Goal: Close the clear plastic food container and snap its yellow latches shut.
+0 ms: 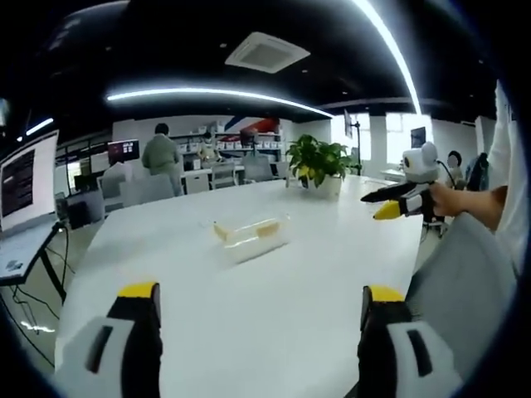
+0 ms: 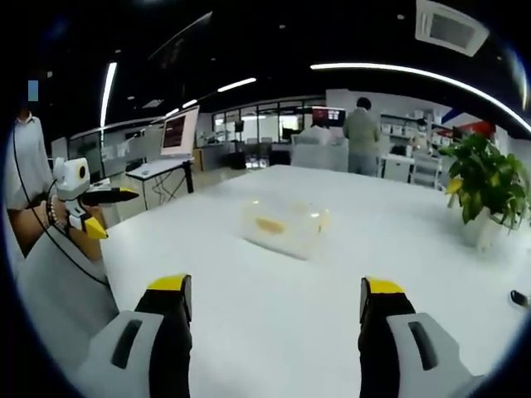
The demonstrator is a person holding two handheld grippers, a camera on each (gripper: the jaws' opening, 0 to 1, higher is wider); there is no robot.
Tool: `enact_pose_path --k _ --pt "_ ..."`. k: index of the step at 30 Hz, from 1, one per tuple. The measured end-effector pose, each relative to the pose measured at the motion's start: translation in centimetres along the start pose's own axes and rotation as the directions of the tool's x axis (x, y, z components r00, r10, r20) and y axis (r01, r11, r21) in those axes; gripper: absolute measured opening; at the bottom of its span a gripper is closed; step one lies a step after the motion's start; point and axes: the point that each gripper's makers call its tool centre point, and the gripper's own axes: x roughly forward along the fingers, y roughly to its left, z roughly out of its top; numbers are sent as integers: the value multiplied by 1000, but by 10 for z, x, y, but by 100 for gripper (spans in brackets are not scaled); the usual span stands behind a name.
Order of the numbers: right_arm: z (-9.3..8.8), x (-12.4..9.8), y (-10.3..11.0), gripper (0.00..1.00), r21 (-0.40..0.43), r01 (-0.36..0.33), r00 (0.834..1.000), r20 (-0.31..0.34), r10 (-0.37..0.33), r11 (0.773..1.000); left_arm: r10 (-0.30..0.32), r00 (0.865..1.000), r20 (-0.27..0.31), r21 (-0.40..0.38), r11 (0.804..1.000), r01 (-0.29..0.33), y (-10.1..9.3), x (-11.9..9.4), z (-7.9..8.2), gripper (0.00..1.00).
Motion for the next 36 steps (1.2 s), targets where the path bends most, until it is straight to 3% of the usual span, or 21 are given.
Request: enact_pose_path --k 36 --pt "-5 2 4 79 -30 -6 999 -33 5 1000 -20 1000 -11 15 1000 20 -4 1 -2 98"
